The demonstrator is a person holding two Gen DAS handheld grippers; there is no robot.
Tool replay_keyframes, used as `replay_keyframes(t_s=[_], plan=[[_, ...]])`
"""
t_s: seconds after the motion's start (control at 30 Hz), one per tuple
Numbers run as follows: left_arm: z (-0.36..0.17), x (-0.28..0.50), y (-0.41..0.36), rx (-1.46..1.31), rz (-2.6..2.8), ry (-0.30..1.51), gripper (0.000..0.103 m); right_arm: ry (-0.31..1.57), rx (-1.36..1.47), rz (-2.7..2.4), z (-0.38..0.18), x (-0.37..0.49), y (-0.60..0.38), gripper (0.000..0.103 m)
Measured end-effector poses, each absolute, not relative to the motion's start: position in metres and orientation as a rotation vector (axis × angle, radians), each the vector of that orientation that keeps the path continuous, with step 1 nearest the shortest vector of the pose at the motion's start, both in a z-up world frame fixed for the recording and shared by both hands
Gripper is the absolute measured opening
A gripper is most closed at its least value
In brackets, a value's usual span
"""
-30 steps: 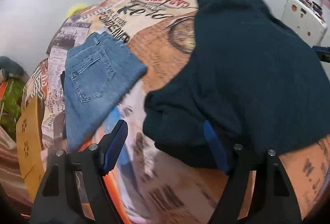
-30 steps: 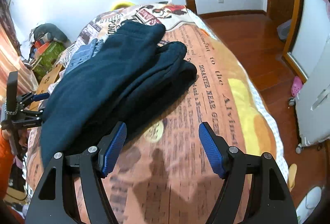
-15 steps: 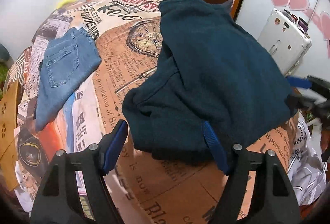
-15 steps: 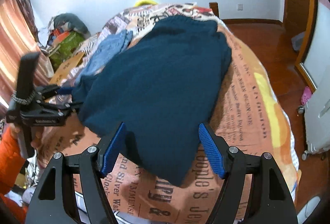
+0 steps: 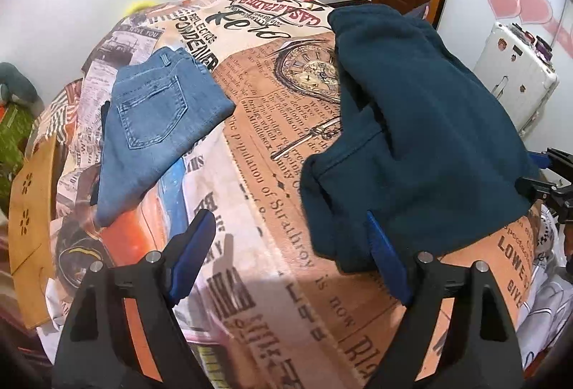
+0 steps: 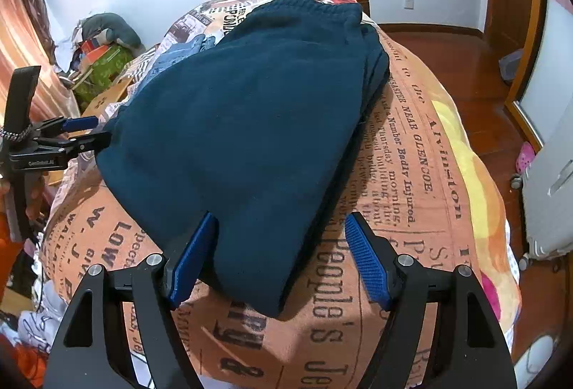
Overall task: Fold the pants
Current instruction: 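Grasp the navy sweatpants bundle edge with both grippers side by side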
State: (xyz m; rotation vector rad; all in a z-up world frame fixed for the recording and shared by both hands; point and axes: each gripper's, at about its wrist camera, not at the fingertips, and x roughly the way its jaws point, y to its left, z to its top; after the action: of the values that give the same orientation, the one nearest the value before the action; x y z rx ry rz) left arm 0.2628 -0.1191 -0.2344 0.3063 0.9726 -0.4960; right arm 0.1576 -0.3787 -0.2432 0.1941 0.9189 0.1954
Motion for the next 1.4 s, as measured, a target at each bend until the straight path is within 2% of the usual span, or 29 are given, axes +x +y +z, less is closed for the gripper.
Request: replay_keyframes(t_s=[0.07,0.1,0.13,0.3,0.47,0.6,0.73,0.83,0.97,1.03,1.2,1.4], plan=[[-0.227,0.266,-0.112,0.309,-0.473,0.965,0.071,0.904,0.18,0.182,-0.237,0.156,-0.38,0.07],[-0.223,0.268,-0.108,0.33,-0.429,0.952,0.058,0.893,0.162,0.167,-0.233,0.156,-0.381,0.069],[-0.221,0.273,-0.103,0.347,-0.386,0.951,0.052,0.884,0.151,0.157,-0.23,0.155,-0.382,0.068],[-0.206,0.287,-0.084,0.238,-0.433,0.978,0.052,0.826,0.177,0.148,-0.215,0.166,-0.391,0.068],[-0.201,0.282,-0.113,0.21,-0.563,0.963,0.052,0.795,0.202,0.151,-0.217,0.182,-0.388,0.068],[-0.225,0.288,-0.141,0.295,-0.554,0.996,0.052,0.839,0.229,0.136,-0.237,0.194,-0.387,0.068],[-0.255,0.303,-0.135,0.287,-0.508,1.073,0.053,0.859,0.244,0.138,-0.245,0.19,-0.393,0.068],[-0.242,0.305,-0.131,0.303,-0.49,1.053,0.046,0.847,0.216,0.118,-0.235,0.184,-0.401,0.063],[-0.215,0.313,-0.138,0.31,-0.518,0.996,0.046,0.805,0.241,0.105,-0.22,0.184,-0.419,0.063],[-0.203,0.32,-0.153,0.319,-0.551,0.964,0.046,0.78,0.258,0.097,-0.215,0.192,-0.425,0.062],[-0.198,0.344,-0.203,0.358,-0.635,0.94,0.047,0.744,0.277,0.132,-0.209,0.219,-0.427,0.051],[-0.221,0.39,-0.258,0.331,-0.706,1.007,0.047,0.748,0.209,0.15,-0.213,0.266,-0.426,0.049]])
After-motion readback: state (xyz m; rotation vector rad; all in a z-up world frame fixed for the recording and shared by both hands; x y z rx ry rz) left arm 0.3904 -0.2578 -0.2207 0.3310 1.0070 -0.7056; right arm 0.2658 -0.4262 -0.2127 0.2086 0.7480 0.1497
